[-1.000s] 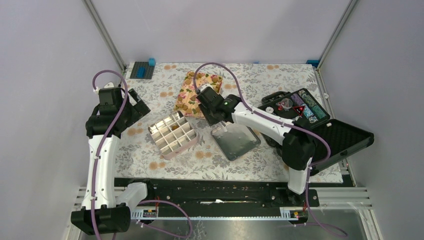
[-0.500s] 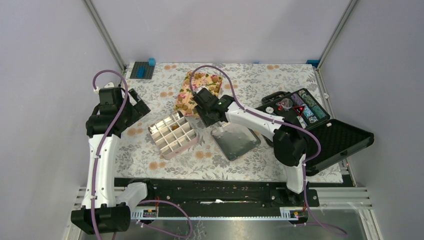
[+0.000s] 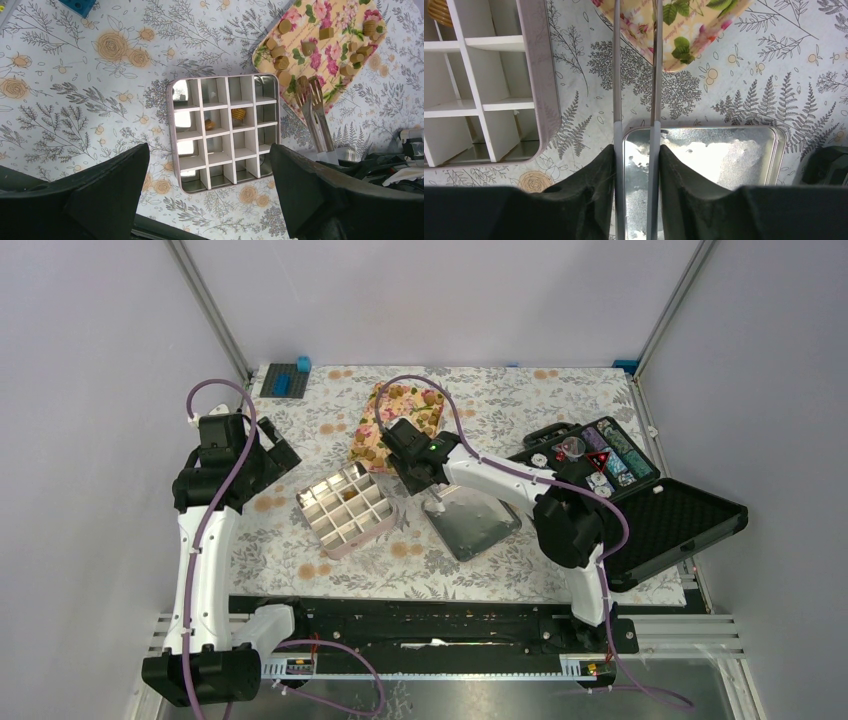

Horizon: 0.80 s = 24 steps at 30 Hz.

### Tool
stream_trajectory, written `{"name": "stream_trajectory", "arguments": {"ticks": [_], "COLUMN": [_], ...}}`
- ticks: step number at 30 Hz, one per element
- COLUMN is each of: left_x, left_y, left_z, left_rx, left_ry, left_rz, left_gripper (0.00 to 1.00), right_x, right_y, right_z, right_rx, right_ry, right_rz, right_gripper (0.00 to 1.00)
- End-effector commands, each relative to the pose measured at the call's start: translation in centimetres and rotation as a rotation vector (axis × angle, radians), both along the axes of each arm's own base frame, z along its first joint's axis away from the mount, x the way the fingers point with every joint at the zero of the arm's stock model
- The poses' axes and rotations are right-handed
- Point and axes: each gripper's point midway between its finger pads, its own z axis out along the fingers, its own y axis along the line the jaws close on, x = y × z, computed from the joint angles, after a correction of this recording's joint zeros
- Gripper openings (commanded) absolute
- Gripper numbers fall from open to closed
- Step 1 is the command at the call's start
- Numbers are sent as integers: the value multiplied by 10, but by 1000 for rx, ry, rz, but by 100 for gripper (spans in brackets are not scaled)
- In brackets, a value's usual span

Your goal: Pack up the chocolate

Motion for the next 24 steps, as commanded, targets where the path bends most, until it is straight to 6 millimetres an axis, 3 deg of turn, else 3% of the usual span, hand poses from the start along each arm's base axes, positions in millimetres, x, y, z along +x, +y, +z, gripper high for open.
{"name": "stream_trajectory", "arguments": {"ticks": [1,5,13,18,24], "left_x": [8,8,8,11,10], "left_y": [2,2,0,-2,-3], "left_z": [6,6,4,4,4], "left_rx": [11,11,0,-12,-14], "left_ry": [-40,-41,-47,-48,-54], "left_rz": [-5,-4,-8,-18,-19], "left_gripper": [99,99,99,99,99], "right_x": [15,14,-1,-27,-76], "right_y": [12,8,-10,-11,13], "right_z": [30,44,87,105,119], "right_rx": [75,92,163,241,263], "right_ry": [-64,-88,-133,-109,-109], "right_rz": [-2,-11,-33,-7,87], "right_gripper": [35,29,28,28,29]}}
